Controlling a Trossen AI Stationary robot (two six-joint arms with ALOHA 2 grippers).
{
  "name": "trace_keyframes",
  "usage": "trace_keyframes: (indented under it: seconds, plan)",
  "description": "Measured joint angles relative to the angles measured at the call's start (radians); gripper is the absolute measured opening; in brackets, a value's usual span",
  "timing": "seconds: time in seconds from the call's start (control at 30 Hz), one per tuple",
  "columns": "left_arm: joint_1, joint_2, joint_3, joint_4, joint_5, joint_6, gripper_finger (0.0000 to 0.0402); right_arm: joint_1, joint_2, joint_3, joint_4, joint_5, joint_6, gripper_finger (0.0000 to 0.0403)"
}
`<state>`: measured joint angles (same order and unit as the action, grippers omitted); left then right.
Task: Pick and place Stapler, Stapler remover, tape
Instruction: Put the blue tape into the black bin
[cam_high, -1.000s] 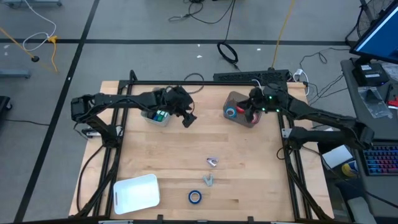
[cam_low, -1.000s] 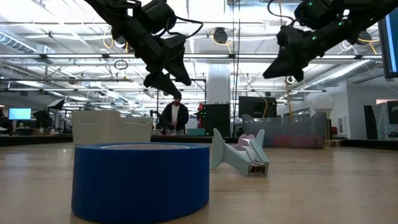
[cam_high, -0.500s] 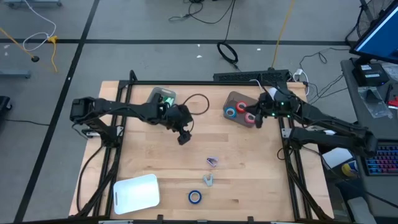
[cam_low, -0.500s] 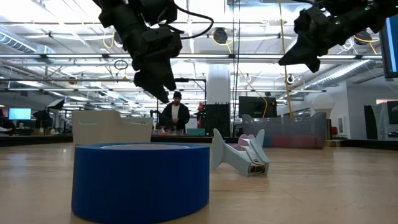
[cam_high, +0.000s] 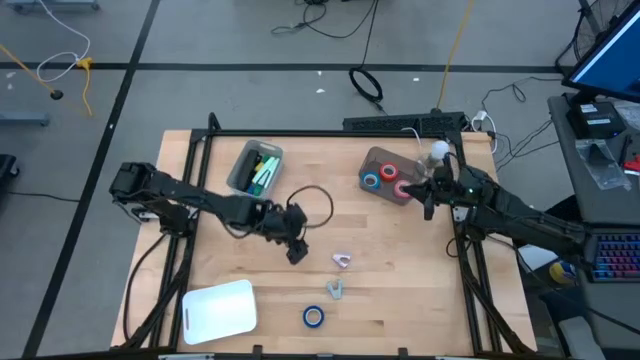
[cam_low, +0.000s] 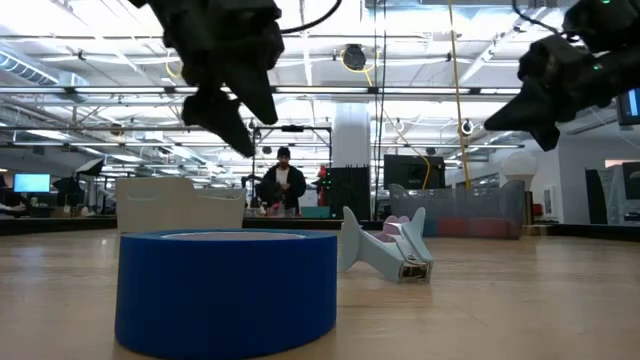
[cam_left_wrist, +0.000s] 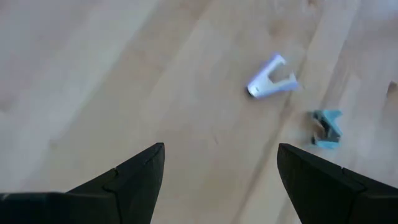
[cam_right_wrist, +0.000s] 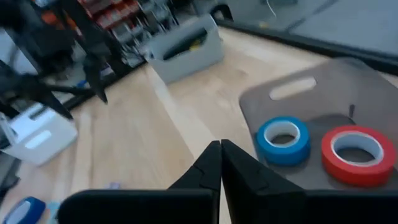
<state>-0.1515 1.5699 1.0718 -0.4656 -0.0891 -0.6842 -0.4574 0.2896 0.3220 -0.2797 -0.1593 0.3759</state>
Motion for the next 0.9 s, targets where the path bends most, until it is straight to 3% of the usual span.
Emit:
trace_keyframes:
  seconds: [0.27,0.53,0.7,0.9]
  plan:
    - [-0.133,0.002,0.000,-0.001,-0.075,-0.228,0.0310,0.043,-0.179,-0.064,0.018,-0.002,0.032,0.0001]
    - [-0.199,0.077,0.010,0.108,-0.064,-0.319,0.0310,0.083,-0.253,-0.074,0.003,0.002,0.024,0.0001]
    - [-0.214,0.197,0.117,0.058,0.001,-0.321,0.0310,0.091,-0.275,-0.147,0.088,0.004,0.047,0.0002]
    - [-0.227,0.330,0.320,-0.161,0.034,-0.262,0.0310,0.091,-0.277,-0.189,0.204,0.002,0.060,0.0001]
